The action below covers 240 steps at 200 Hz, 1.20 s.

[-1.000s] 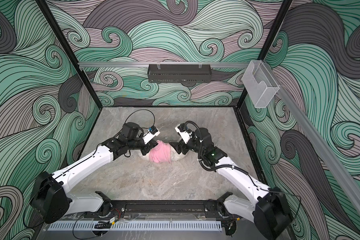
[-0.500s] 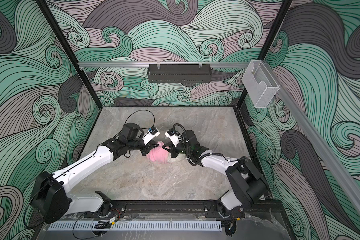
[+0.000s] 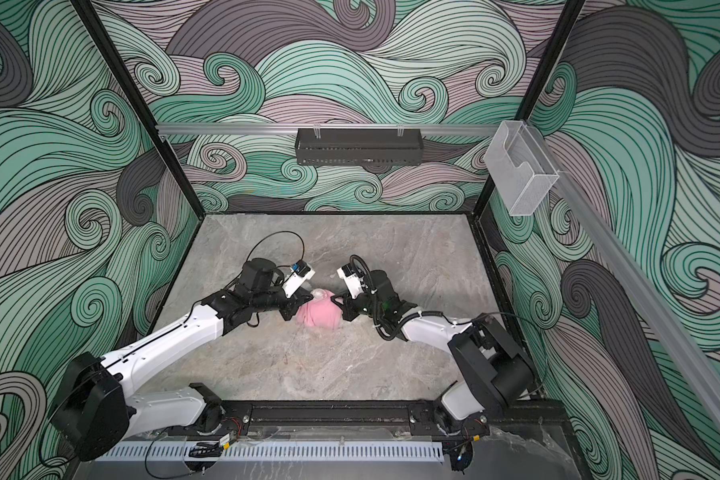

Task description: Dress the teddy bear

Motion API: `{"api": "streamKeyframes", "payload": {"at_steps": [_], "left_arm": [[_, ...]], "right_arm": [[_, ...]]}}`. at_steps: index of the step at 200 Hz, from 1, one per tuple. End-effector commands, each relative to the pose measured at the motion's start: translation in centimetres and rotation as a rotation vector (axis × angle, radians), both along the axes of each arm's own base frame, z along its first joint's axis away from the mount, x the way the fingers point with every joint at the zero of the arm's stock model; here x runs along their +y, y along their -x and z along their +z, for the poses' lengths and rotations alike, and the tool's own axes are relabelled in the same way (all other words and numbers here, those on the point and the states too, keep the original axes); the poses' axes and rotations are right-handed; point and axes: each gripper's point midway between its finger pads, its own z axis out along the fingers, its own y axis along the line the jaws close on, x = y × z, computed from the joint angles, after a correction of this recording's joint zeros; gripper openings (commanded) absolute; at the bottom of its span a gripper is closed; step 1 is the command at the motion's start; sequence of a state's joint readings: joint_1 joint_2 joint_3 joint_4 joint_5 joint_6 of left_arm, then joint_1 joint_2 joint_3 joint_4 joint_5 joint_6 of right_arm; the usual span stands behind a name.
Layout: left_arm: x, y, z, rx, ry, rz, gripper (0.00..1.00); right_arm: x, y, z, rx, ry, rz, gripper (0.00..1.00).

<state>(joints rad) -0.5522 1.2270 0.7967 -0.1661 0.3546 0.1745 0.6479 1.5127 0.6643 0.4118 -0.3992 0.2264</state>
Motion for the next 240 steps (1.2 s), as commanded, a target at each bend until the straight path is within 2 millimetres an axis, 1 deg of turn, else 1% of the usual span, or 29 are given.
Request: {"api": "streamKeyframes", "payload": {"at_steps": [1, 10, 21, 38, 47, 57, 68, 80, 97, 117, 142, 155, 168, 194, 214, 229, 238, 240], "left_arm": [[0.0, -0.2, 3.0, -0.03, 0.125, 0.036, 0.0], [-0.3, 0.1, 3.7, -0.025, 0.168, 0.017, 0.0], [-1.0, 0.8, 5.0, -0.033, 0.242, -0.029, 0.0], [-1.4, 1.3, 7.0, -0.023, 0.357, -0.068, 0.0], [-1.5, 1.3, 7.5, 0.001, 0.397, -0.075, 0.0], [-1.4, 1.1, 7.6, 0.023, 0.406, -0.067, 0.0], [-0.9, 0.2, 7.0, 0.027, 0.362, -0.014, 0.0], [-0.4, -0.2, 5.9, 0.015, 0.271, -0.01, 0.15], [-0.4, -0.3, 4.8, 0.049, 0.198, -0.021, 0.26], [-0.5, -0.5, 4.7, 0.023, 0.174, -0.032, 0.35], [-1.3, 0.2, 5.0, -0.078, 0.123, -0.11, 0.44], [-2.0, 1.1, 4.5, -0.13, 0.066, -0.191, 0.49], [-2.4, 1.3, 3.9, -0.18, -0.009, -0.236, 0.54], [-3.7, 0.8, 2.8, -0.23, -0.123, -0.296, 0.56], [-4.5, -0.1, 1.3, -0.25, -0.224, -0.315, 0.55], [-4.6, -1.0, 0.4, -0.248, -0.272, -0.297, 0.52], [-4.6, -1.3, 0.6, -0.258, -0.272, -0.287, 0.47], [-4.7, -1.4, -0.2, -0.239, -0.283, -0.29, 0.46]], "right_arm": [[-3.6, -0.6, -5.5, 0.127, 0.167, -0.142, 0.0], [-3.0, -0.6, -5.0, 0.108, 0.138, -0.119, 0.0], [-2.4, -0.6, -4.5, 0.096, 0.117, -0.092, 0.0], [-1.4, -0.4, -4.0, 0.07, 0.101, -0.039, 0.0], [-1.0, -0.2, -3.6, 0.048, 0.089, -0.021, 0.0], [-0.8, 0.1, -3.1, 0.018, 0.068, -0.005, 0.0], [-0.6, 0.3, -2.6, -0.016, 0.044, 0.003, 0.0], [-0.3, 0.7, -2.2, -0.037, 0.021, 0.03, 0.0], [0.4, 1.2, -1.7, -0.065, -0.013, 0.069, 0.0], [0.9, 1.5, -1.6, -0.086, -0.042, 0.099, 0.0], [0.9, 1.6, -1.5, -0.104, -0.067, 0.104, 0.0], [1.1, 1.6, -1.2, -0.104, -0.083, 0.103, 0.0], [1.2, 1.5, -1.0, -0.101, -0.099, 0.098, 0.0], [1.4, 1.4, -0.6, -0.099, -0.122, 0.096, 0.0], [1.4, 1.4, -0.2, -0.099, -0.139, 0.092, 0.0], [1.4, 1.5, 0.0, -0.098, -0.149, 0.09, 0.0], [1.3, 1.6, 0.1, -0.098, -0.154, 0.09, 0.0], [1.3, 1.6, 0.1, -0.098, -0.155, 0.086, 0.0]]}}
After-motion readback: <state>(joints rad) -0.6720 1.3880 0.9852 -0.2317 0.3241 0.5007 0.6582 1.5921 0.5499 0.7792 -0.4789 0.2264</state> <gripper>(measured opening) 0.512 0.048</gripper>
